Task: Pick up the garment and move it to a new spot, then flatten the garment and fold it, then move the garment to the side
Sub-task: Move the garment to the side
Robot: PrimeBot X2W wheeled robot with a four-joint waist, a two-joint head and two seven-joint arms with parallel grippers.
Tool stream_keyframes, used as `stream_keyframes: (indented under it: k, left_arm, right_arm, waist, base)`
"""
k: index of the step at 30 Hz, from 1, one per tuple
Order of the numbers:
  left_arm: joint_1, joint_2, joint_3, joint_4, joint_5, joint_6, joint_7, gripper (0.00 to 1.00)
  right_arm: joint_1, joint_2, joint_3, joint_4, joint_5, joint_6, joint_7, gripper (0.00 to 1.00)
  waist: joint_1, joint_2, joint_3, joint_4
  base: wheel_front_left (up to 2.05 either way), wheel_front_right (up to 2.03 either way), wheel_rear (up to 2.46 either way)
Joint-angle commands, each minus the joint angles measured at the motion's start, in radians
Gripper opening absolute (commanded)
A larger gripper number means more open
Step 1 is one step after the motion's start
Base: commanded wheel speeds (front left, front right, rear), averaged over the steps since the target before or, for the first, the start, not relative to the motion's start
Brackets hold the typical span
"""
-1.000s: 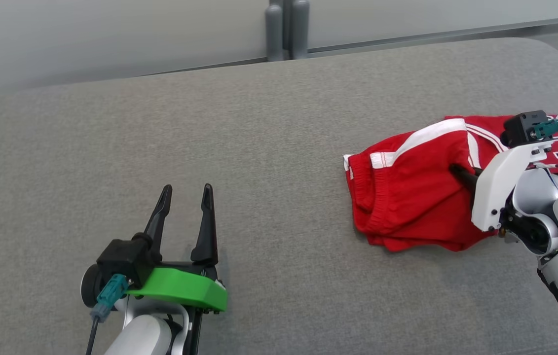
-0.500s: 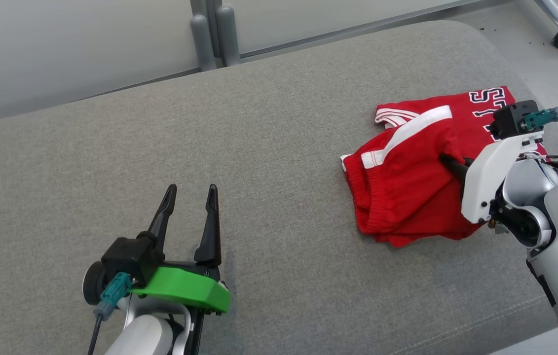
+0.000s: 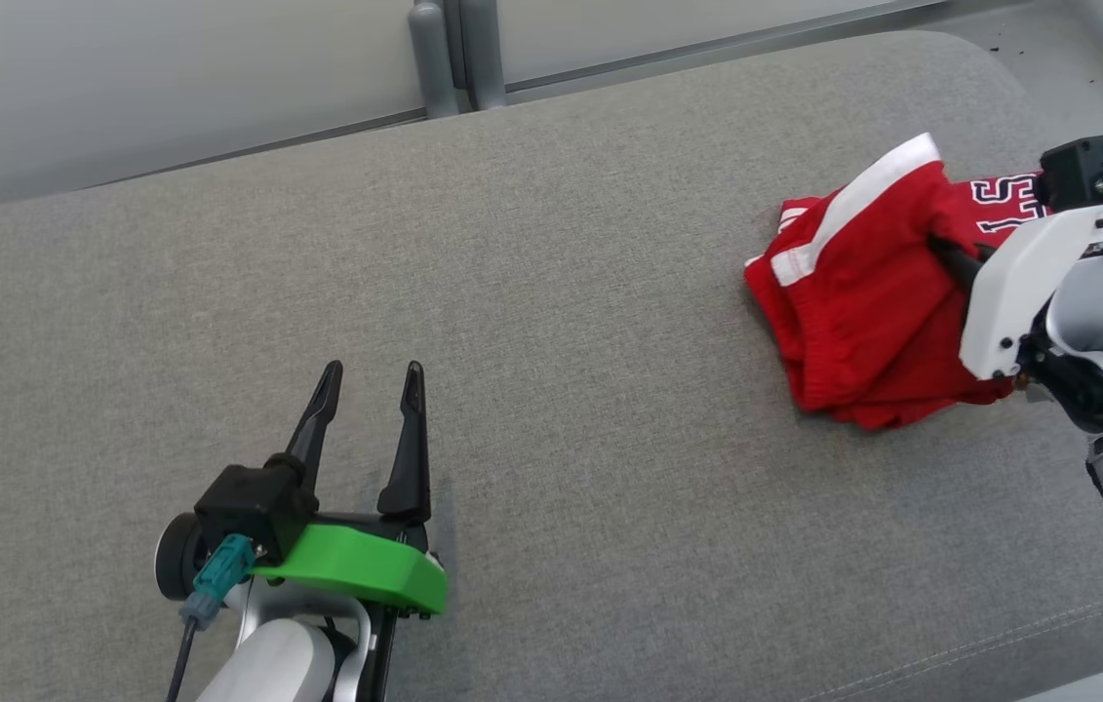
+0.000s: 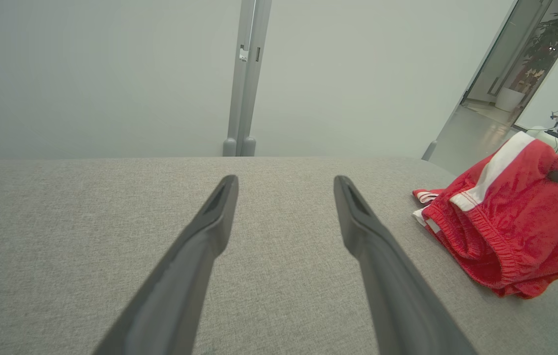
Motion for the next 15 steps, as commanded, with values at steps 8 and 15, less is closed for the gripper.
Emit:
stream_keyframes:
  k: [8,15]
  left_arm:
    - [-0.022,0.020,0.006,-0.015,0.008,0.007,0.005,1.00]
    - [-0.042,0.032,0.003,-0.032,0.018,0.010,0.016,1.00]
  right_arm:
    - [-0.029,-0.081,-0.061,-0.001,-0.037,0.000,0.017,0.00]
    - [-0.044,-0.114,-0.084,0.074,-0.121,0.000,-0.041,0.00]
  waist:
    - [0.0000,0.0106,0.029,0.027]
    - [0.0000,0.0106,0.074,0.048]
  base:
    - [0.00,0.00,0.00]
    - [0.00,0.00,0.00]
